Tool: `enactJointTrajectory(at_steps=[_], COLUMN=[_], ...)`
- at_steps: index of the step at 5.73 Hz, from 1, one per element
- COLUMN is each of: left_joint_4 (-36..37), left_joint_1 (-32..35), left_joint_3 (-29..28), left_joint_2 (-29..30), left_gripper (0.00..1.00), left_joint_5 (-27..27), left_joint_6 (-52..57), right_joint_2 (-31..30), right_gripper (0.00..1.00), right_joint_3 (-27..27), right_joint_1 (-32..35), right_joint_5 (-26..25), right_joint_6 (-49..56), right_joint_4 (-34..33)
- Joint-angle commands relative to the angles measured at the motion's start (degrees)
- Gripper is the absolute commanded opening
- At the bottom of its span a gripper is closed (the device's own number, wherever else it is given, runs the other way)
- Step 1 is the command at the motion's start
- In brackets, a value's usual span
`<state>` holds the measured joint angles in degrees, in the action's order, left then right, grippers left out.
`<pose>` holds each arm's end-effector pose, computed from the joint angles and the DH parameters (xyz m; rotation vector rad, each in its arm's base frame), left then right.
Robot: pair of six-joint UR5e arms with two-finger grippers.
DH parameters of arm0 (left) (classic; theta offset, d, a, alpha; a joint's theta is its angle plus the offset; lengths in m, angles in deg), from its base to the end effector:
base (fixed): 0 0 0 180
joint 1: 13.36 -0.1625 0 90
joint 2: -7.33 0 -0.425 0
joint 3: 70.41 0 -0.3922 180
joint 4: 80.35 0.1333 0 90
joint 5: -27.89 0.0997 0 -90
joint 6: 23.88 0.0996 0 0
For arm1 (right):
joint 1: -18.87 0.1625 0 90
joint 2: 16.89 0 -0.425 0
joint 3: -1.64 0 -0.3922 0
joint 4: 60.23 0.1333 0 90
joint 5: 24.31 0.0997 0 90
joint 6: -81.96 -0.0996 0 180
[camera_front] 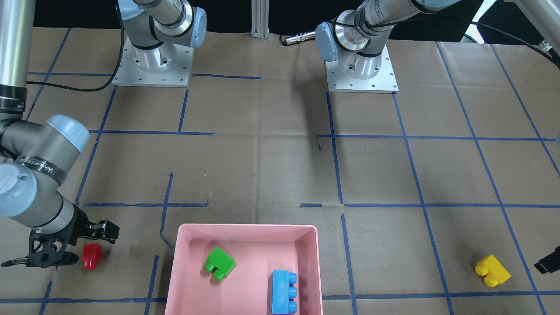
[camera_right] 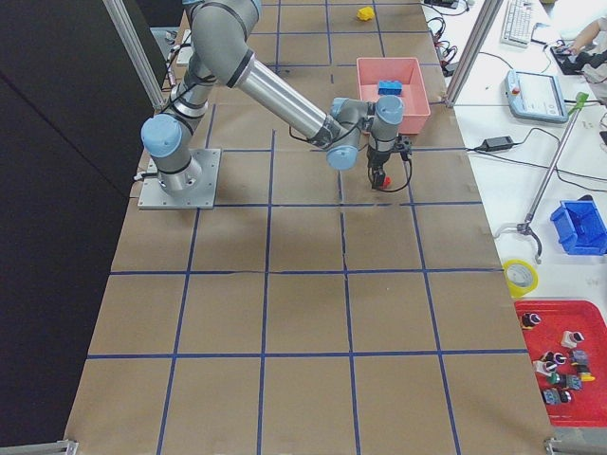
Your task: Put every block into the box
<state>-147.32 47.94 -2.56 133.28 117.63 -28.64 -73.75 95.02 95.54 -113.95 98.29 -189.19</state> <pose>0.2403 -0.7175 0.3307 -0.8927 2.9717 -0.2465 -0.0199 -0.6647 0.1897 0.0823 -3.1350 0.0671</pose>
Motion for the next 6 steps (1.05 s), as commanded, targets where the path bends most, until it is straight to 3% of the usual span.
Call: enactJointTrajectory(at_steps=[1,2,3,4,5,6], left_joint_4=[1.13,1.23,1.57,3.49,3.86,3.86], left_joint_1=[-0.13,-0.04,0.04,0.13,0.22,0.22], left_joint_3=[3.84,4.3,4.04,4.04,4.04,3.95], left_joint_2=[0.34,1.04,2.79,4.72,6.13,7.01], left_gripper=[1.0,1.0,1.0,1.0,1.0,1.0], left_joint_5=[-0.45,-0.45,-0.53,-1.41,-1.94,-1.94], left_joint_6=[-13.12,-14.92,-14.93,-14.85,-14.85,-14.85], right_joint_2=[1.04,1.04,1.04,1.04,0.78,-0.35], right_gripper=[0.99,0.82,0.54,0.18,0.06,0.05], right_joint_3=[-0.57,-0.49,-0.49,-0.31,-0.48,-0.49], right_joint_1=[-0.03,-0.03,-0.03,-0.03,-0.03,-0.11], right_joint_5=[-0.01,-0.01,-0.09,-0.1,-0.1,-0.18], right_joint_6=[0.01,-0.16,-0.25,-0.25,0.01,0.01], right_joint_4=[-1.29,-1.21,-0.86,-0.51,-0.94,-0.42])
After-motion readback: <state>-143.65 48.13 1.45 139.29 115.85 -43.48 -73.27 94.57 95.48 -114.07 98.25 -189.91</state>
